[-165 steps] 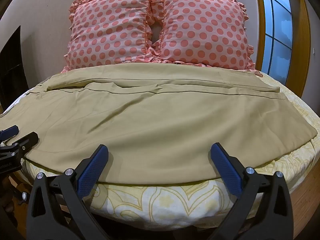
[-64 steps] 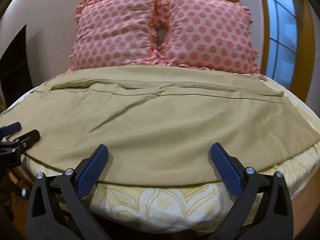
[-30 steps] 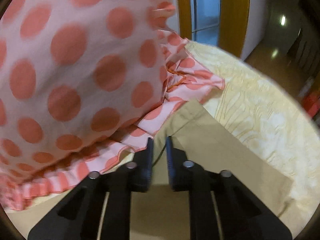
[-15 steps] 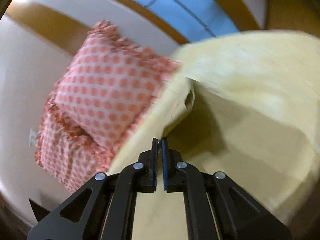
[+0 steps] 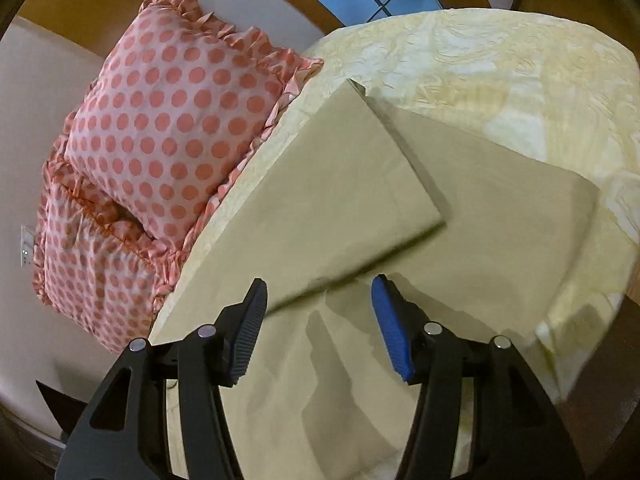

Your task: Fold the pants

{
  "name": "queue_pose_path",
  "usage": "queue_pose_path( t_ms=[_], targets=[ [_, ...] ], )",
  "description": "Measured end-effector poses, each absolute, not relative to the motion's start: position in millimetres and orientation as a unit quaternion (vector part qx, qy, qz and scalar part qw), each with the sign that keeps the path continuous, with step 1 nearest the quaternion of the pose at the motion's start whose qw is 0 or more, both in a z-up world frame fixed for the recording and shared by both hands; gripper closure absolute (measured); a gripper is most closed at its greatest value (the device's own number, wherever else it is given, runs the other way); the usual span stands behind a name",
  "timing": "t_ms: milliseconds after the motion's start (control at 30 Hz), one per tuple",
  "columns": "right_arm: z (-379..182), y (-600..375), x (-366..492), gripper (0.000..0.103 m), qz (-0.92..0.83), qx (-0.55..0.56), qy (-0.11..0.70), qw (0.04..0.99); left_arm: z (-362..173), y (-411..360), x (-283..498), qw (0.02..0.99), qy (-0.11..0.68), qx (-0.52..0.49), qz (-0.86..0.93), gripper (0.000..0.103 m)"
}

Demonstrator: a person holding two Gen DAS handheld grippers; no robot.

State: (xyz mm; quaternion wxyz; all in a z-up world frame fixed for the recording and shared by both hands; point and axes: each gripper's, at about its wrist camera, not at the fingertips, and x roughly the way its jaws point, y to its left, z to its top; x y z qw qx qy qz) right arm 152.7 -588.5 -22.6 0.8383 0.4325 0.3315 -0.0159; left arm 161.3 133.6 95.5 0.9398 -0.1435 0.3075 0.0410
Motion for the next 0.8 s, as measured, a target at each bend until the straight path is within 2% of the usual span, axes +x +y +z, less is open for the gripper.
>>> queue_pose_path(
  t_ms=[100, 133, 167, 300, 433, 600, 633, 700, 733, 767, 800],
  targets=[
    [-21.4, -590.0, 167.2, 0.05, -0.032, 0.43, 0.307, 0.849, 89.4, 132.9, 187.3, 0.934, 0.323, -0.148, 0.033, 0.002],
    [-22.6, -590.1, 173.3, 0.079, -0.027, 0.43, 0.303, 0.85, 87.7, 133.3, 194.5, 0.931, 0.329, -0.154, 0.032, 0.002],
    [-29.0, -594.2, 177.0, 0.101, -0.007, 0.444, 0.294, 0.846, 83.9, 135.7, 206.7, 0.924, 0.342, -0.168, 0.029, 0.002],
    [-29.7, -605.6, 166.4, 0.101, 0.024, 0.493, 0.234, 0.837, 69.9, 147.1, 240.4, 0.898, 0.377, -0.224, 0.03, 0.002],
    [-23.5, -605.9, 163.3, 0.101, 0.033, 0.489, 0.224, 0.843, 58.9, 154.7, 270.8, 0.88, 0.391, -0.268, 0.035, 0.003],
    [-22.5, -606.2, 168.1, 0.101, 0.035, 0.49, 0.223, 0.842, 45.2, 146.3, 316.4, 0.863, 0.431, -0.257, 0.056, 0.009],
    [-22.9, -606.2, 169.2, 0.101, 0.035, 0.49, 0.223, 0.842, 40.3, 145.5, 326.1, 0.858, 0.443, -0.253, 0.066, 0.017],
    [-22.8, -605.1, 170.3, 0.101, 0.035, 0.49, 0.222, 0.842, 31.1, 144.1, 343.8, 0.853, 0.454, -0.24, 0.094, 0.027],
    [-22.5, -605.7, 171.1, 0.101, 0.038, 0.49, 0.22, 0.843, 31.7, 142.9, 346.9, 0.857, 0.449, -0.23, 0.103, 0.058],
    [-21.2, -605.2, 172.6, 0.101, 0.041, 0.489, 0.217, 0.844, 29.9, 140.8, 352.7, 0.857, 0.455, -0.217, 0.105, 0.083],
    [-18.7, -605.5, 173.1, 0.101, 0.043, 0.486, 0.214, 0.846, 24.7, 142.6, 356.9, 0.851, 0.466, -0.229, 0.08, 0.099]
  ],
)
